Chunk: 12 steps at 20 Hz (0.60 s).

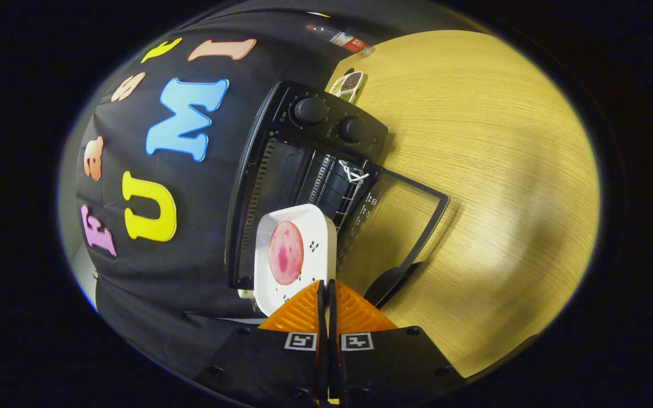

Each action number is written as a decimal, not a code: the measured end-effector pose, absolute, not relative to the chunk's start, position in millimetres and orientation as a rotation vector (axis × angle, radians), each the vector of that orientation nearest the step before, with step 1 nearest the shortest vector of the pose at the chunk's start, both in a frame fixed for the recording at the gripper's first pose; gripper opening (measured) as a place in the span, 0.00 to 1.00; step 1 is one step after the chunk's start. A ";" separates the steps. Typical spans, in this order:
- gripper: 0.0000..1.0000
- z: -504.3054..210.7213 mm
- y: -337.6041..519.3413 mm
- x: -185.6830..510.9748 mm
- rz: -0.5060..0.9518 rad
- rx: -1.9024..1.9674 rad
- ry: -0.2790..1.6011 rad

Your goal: Open the toaster oven, put the food inside, and close the toaster oven door.

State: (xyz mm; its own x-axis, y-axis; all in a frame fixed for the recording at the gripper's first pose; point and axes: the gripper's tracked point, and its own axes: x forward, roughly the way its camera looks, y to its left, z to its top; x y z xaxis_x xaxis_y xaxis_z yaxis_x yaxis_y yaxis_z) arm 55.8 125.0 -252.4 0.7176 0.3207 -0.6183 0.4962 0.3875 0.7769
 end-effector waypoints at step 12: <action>0.02 -280.0 132.9 128.8 -0.318 1.305 0.689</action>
